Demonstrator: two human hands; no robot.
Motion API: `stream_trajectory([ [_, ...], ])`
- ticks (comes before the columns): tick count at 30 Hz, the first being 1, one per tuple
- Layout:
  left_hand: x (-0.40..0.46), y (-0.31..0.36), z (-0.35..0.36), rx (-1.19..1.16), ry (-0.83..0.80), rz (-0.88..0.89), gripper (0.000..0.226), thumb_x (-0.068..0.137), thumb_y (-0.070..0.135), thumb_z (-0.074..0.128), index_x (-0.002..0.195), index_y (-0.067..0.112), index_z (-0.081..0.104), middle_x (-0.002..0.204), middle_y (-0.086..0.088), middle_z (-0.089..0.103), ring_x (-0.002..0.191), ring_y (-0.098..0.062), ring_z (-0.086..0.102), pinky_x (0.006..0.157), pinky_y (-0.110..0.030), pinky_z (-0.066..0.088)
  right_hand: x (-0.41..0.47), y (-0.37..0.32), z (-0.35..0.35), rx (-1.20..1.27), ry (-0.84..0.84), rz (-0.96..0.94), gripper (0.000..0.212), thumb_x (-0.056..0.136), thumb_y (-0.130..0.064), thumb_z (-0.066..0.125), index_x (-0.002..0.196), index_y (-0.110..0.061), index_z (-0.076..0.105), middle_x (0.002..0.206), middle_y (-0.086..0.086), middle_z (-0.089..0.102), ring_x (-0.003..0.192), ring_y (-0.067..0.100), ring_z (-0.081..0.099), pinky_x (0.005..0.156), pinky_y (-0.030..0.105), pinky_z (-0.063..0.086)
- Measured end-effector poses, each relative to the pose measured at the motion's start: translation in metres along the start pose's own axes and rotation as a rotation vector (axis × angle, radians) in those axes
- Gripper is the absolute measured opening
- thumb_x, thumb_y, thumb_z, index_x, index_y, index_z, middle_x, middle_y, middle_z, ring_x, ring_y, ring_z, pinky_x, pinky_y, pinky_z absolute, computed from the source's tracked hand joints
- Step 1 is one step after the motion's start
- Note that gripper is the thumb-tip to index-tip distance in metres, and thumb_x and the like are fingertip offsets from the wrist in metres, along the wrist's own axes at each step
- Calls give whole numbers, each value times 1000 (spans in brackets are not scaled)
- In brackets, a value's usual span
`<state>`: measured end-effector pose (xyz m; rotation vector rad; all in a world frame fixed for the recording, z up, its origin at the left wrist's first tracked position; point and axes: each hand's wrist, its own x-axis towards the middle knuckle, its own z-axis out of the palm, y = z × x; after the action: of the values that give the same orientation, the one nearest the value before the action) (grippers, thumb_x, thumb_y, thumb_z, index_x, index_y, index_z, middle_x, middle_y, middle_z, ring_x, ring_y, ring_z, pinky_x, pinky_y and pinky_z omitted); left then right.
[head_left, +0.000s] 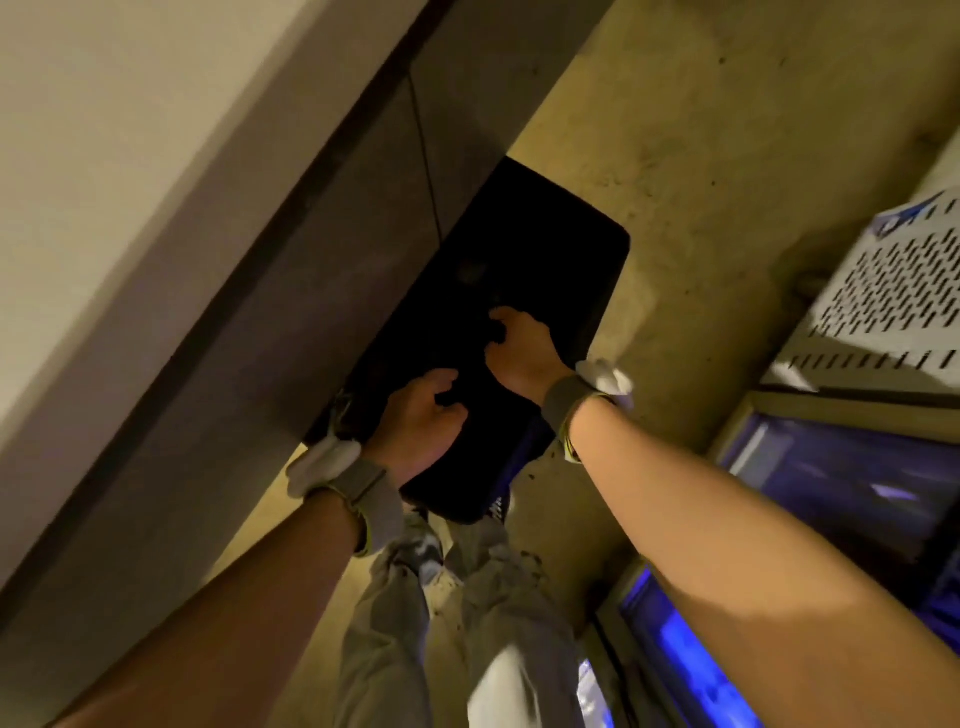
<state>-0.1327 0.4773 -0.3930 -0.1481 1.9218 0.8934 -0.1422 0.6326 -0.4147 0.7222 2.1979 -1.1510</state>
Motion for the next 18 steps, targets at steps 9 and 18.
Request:
stream_trajectory([
  [9,-89,100,-38,-213,20,197,30,94,5,47,121,8,60,114,-10,64,85,-13,61,62,-6,46,-94,-58,-70,237,157,-103,19,80,-12,61,97,-20,65,87,-9,68,80,-1,63,68,11,46],
  [18,-238,154,-105,-113,123,537,29,91,9,53,116,14,66,111,-2,72,99,-14,68,94,-39,53,-207,-157,-128,182,238,-460,29,82,-28,67,110,-24,65,99,-9,68,84,1,66,70,9,49],
])
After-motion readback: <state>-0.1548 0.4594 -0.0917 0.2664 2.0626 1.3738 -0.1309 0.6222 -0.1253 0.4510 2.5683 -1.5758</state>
